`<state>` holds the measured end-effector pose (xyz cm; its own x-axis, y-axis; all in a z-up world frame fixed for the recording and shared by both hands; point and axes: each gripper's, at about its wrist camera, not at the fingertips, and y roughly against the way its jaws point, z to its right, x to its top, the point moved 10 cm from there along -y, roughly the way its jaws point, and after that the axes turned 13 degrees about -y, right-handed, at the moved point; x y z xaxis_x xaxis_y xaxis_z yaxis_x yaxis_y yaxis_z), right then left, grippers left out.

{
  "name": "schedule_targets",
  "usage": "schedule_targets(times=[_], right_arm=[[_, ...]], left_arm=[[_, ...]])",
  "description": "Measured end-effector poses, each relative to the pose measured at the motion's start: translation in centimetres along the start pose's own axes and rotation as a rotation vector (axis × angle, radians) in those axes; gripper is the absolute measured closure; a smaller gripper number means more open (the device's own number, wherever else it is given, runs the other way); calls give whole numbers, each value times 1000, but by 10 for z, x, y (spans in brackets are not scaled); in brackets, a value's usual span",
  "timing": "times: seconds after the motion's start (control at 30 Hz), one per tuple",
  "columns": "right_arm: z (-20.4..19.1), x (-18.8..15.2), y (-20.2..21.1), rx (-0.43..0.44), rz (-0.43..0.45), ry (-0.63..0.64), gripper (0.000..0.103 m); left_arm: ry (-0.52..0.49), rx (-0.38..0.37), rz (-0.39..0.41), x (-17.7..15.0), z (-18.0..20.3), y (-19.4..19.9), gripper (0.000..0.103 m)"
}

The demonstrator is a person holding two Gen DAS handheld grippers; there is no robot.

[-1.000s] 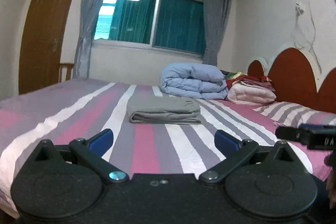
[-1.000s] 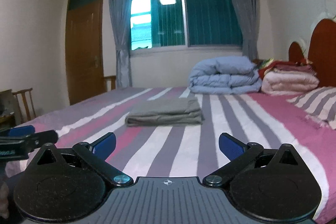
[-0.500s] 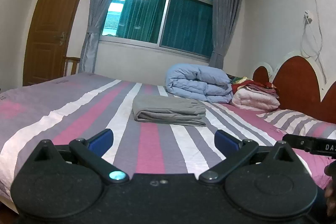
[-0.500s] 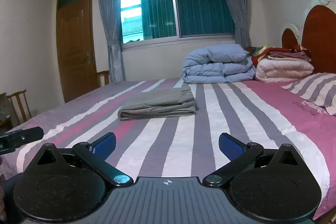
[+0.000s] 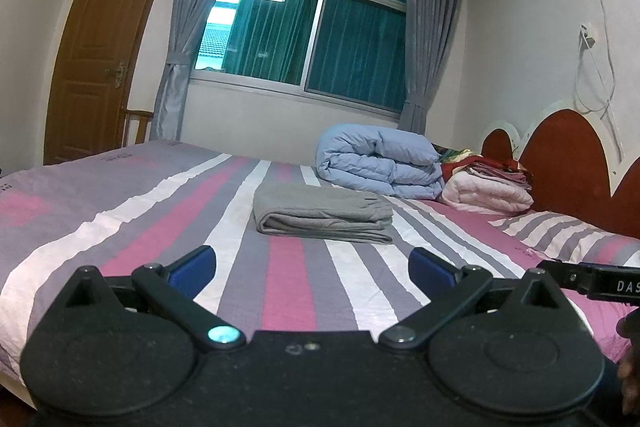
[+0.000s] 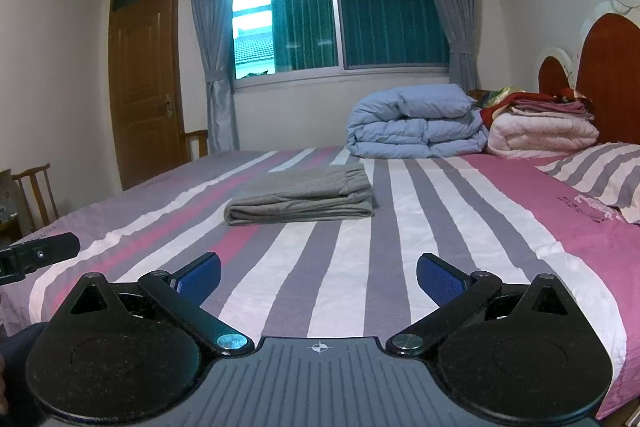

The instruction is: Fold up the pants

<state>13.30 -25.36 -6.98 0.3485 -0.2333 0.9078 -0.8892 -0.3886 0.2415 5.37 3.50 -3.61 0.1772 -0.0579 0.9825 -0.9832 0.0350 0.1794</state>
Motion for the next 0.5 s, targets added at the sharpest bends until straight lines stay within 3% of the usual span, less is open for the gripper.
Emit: schedule_targets(times=[0.5], right_arm=[[1,1,0,1,0,1,0]], left_arm=[[-1,-3,1,0,2,0,6]])
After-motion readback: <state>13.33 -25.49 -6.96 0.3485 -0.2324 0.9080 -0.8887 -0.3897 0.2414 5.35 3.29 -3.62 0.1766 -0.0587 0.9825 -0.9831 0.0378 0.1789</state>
